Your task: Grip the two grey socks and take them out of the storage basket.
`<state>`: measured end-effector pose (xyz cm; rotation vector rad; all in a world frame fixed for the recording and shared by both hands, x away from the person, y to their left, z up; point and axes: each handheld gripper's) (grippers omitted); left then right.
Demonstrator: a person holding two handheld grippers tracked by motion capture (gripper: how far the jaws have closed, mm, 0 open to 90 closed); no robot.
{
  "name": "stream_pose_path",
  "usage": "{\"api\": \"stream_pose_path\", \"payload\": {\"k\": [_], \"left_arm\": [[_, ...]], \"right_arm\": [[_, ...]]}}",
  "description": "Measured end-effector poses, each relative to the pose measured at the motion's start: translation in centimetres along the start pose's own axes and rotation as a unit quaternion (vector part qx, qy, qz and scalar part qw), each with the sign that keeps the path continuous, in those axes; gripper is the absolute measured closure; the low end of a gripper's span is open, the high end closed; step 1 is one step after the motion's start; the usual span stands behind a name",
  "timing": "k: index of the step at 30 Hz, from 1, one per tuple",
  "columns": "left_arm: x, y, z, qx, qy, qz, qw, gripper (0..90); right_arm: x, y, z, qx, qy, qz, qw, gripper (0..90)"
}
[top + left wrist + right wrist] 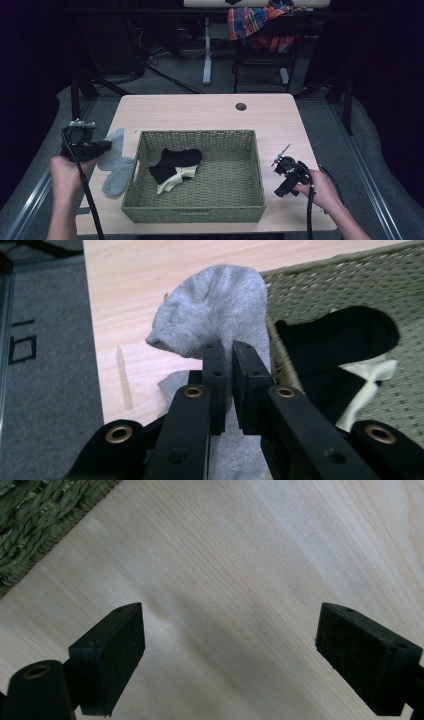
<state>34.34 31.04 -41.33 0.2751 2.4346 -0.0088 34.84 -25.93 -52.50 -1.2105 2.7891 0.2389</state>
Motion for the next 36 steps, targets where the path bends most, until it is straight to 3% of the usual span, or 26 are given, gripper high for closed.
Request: {"api": "stream_pose_path", "payload": {"k": [6, 21, 36], "left_arm": [[0.9, 0.9, 1.6, 0.002, 0.02, -0.014, 0.9997, 85.4], [2.6, 1.9, 4.4, 0.012, 0.047, -0.019, 0.9986, 85.2], [3.0, 1.4, 5.4, 0.013, 0.062, -0.011, 0.9979, 85.2]], "right_arm": [[0.0, 0.0, 0.0, -0.001, 0.001, 0.0, 1.0, 12.0], [0.0, 0.0, 0.0, 0.0, 0.001, -0.002, 1.0, 12.1], [0.0, 0.1, -0.1, 0.004, 0.0, -0.002, 1.0, 12.1]]}}
Point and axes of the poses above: each handheld gripper's, and its own axes: z roughly forward along the jaws, x roughly out of its underside, y roughly to its left, and after that the axes turned 9 degrees about -x, right-handed
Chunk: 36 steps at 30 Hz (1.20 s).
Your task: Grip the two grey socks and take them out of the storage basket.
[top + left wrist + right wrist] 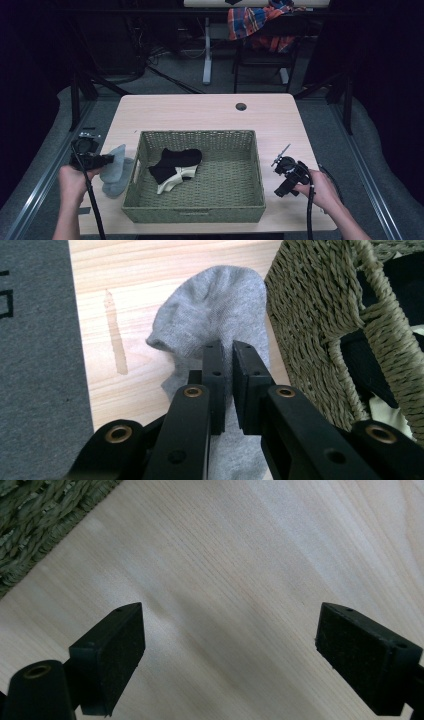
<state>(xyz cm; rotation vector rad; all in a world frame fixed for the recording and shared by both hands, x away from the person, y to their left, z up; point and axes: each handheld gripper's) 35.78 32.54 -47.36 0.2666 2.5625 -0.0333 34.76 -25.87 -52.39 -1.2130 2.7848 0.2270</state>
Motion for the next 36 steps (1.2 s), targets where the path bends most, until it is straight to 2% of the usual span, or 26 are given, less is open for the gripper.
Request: {"api": "stream_pose_path", "payload": {"k": [7, 20, 29, 31, 32, 34, 35, 36], "left_arm": [[0.2, -0.2, 0.8, 0.005, 0.005, -0.001, 1.0, 85.0], [0.4, -0.8, 2.5, 0.001, 0.034, 0.015, 0.9993, 85.0], [1.0, -0.6, 4.5, 0.009, 0.075, 0.019, 0.9969, 84.3], [1.1, -0.6, 4.7, 0.012, 0.084, 0.015, 0.9963, 82.5], [1.2, -0.4, 4.9, 0.021, 0.089, 0.015, 0.9957, 80.1], [1.2, -0.2, 4.9, 0.026, 0.093, 0.012, 0.9953, 70.3], [1.2, -0.1, 4.8, 0.028, 0.096, 0.012, 0.9949, 62.0], [1.2, 0.0, 4.7, 0.029, 0.092, 0.009, 0.9953, 62.0]], "right_arm": [[0.0, 0.1, -0.1, 0.002, -0.002, 0.0, 1.0, 12.1], [0.0, 0.0, 0.0, 0.002, 0.0, 0.001, 1.0, 12.1], [0.0, 0.0, 0.0, 0.001, 0.002, -0.004, 1.0, 12.1], [0.0, 0.0, 0.0, 0.0, 0.001, -0.004, 1.0, 12.1], [0.0, 0.0, 0.0, 0.0, 0.002, -0.004, 1.0, 12.1], [0.0, -0.1, 0.0, -0.001, 0.004, -0.004, 1.0, 12.1], [0.0, 0.0, -0.1, 0.001, 0.002, -0.004, 1.0, 12.1], [0.0, 0.0, -0.1, 0.001, 0.002, -0.004, 1.0, 12.1]]}}
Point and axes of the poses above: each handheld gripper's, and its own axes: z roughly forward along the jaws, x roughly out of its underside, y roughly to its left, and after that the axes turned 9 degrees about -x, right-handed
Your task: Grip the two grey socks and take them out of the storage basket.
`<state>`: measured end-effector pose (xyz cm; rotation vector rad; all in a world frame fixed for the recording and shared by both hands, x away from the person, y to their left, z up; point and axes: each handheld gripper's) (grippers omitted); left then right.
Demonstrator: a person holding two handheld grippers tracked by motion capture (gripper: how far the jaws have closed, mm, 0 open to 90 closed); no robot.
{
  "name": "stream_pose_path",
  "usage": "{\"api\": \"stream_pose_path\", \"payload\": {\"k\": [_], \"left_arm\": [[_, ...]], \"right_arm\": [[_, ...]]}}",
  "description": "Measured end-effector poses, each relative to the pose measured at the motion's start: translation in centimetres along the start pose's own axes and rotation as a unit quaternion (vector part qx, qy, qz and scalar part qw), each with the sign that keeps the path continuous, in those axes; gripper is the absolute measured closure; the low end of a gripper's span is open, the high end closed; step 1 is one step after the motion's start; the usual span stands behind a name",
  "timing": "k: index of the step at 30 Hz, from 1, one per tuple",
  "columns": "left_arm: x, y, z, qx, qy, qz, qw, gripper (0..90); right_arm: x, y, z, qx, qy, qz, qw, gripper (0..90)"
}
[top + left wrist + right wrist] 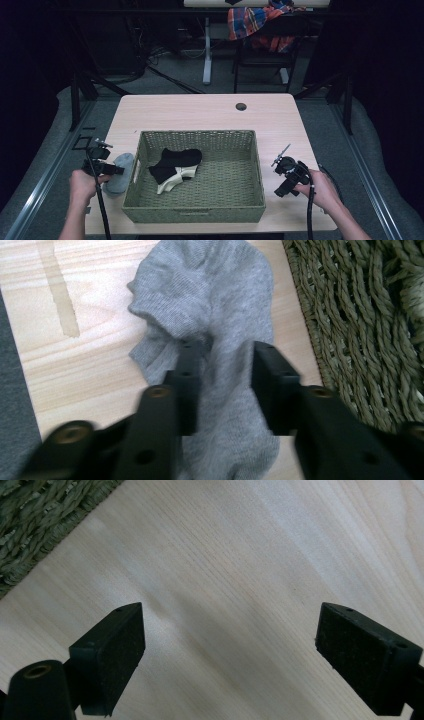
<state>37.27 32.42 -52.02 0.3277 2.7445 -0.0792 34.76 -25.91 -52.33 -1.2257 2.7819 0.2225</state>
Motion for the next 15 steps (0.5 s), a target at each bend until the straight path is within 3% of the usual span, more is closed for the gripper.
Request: {"api": "stream_pose_path", "payload": {"k": [2, 3, 4, 5, 9, 11, 15], "left_arm": [[0.1, 0.3, -0.5, -0.007, -0.009, -0.018, 0.9998, 45.3], [0.1, 0.4, -0.9, -0.012, -0.016, -0.028, 0.9994, 28.1], [0.0, 0.5, -1.3, -0.013, -0.022, -0.034, 0.9991, 28.1], [0.0, 0.6, -2.0, -0.011, -0.036, -0.037, 0.9986, 20.5], [-0.2, 0.3, -3.7, -0.017, -0.073, -0.043, 0.9962, 14.3], [-0.3, 0.0, -4.0, -0.024, -0.08, -0.042, 0.9956, 7.1], [-0.5, -0.3, -3.9, -0.03, -0.083, -0.038, 0.9954, 4.3]], "right_arm": [[0.0, 0.0, -0.1, 0.002, -0.002, 0.001, 1.0, 12.1], [0.0, 0.0, -0.2, 0.0, 0.003, -0.003, 1.0, 12.1], [0.0, 0.0, -0.2, 0.0, 0.003, -0.003, 1.0, 12.1], [0.0, 0.0, -0.1, 0.0, -0.002, 0.0, 1.0, 12.1], [0.0, 0.0, 0.0, 0.001, 0.001, 0.002, 1.0, 12.1], [0.0, 0.0, 0.0, 0.0, 0.0, 0.001, 1.0, 12.1], [0.0, 0.0, 0.0, -0.001, -0.001, 0.001, 1.0, 12.1]]}}
Point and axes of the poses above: each handheld gripper's, and its own axes: z roughly forward along the jaws, x roughly out of its underside, y roughly to its left, and after that the axes turned 9 degrees about -x, right-handed
